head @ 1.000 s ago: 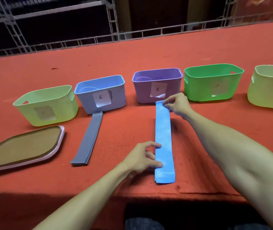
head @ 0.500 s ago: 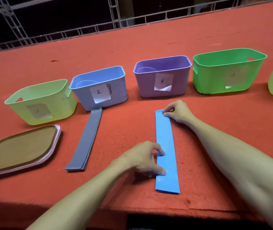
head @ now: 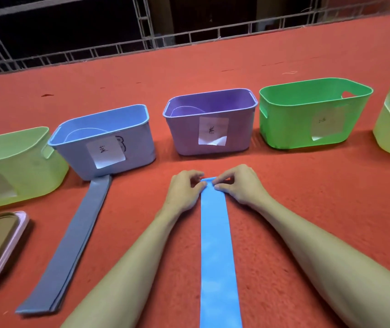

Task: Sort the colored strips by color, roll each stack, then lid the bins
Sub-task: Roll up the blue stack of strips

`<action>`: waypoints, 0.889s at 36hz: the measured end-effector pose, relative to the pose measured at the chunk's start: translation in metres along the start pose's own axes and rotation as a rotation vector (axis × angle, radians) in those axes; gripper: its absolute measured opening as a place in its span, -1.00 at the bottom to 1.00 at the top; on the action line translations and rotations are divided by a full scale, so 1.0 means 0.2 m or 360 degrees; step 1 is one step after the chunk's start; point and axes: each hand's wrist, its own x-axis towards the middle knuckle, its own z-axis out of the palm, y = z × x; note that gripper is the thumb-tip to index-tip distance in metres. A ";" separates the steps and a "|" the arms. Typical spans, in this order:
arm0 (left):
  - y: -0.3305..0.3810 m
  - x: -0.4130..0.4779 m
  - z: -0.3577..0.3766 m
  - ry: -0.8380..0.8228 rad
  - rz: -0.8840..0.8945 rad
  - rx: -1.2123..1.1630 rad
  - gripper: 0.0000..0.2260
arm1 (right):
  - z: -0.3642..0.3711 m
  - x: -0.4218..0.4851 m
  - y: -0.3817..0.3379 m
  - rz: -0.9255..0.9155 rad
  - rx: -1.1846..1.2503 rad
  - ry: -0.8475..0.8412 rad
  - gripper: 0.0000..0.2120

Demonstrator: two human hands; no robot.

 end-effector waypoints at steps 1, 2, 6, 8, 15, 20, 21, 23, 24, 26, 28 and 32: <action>-0.01 0.01 0.01 0.0009 0.0019 0.0012 -0.74 | 0.00 0.00 0.01 0.0001 0.0002 0.0005 -0.89; -0.02 0.02 0.02 0.0022 0.0052 0.0034 -0.75 | 0.01 0.01 0.01 -0.0001 0.0005 0.0011 -0.89; -0.05 0.03 0.04 0.0113 0.0168 0.0082 -0.86 | 0.01 0.00 0.02 -0.0007 0.0021 0.0027 -0.89; -0.06 0.04 0.05 0.0164 0.0177 0.0045 -0.90 | 0.01 0.00 0.02 -0.0030 0.0058 0.0045 -0.91; -0.07 0.05 0.06 0.0245 0.0331 -0.0011 -0.90 | 0.00 -0.01 0.01 -0.0043 0.0257 0.0155 -0.67; -0.07 0.04 0.05 0.0230 0.0344 -0.0036 -0.89 | 0.00 -0.01 0.00 -0.0100 0.0071 0.0159 -0.85; -0.07 0.05 0.05 0.0223 0.0353 -0.0035 -0.89 | -0.01 -0.01 -0.01 -0.0114 0.0042 0.0171 -0.85; -0.07 0.05 0.05 0.0205 0.0362 -0.0039 -0.89 | -0.01 -0.02 -0.01 -0.0129 0.0012 0.0172 -0.84; -0.07 0.04 0.05 0.0191 0.0359 -0.0044 -0.89 | -0.01 -0.02 -0.02 -0.0127 0.0007 0.0163 -0.83; -0.08 0.04 0.05 0.0145 0.0345 -0.0051 -0.90 | -0.01 -0.03 -0.02 -0.0115 0.0002 0.0134 -0.79; -0.08 0.04 0.05 0.0110 0.0306 -0.0084 -0.95 | -0.02 -0.03 -0.03 -0.0108 -0.0010 0.0100 -0.78; -0.10 0.06 0.06 0.0088 0.0194 -0.0174 -0.78 | -0.01 -0.03 -0.03 -0.0100 -0.0082 0.0065 -0.80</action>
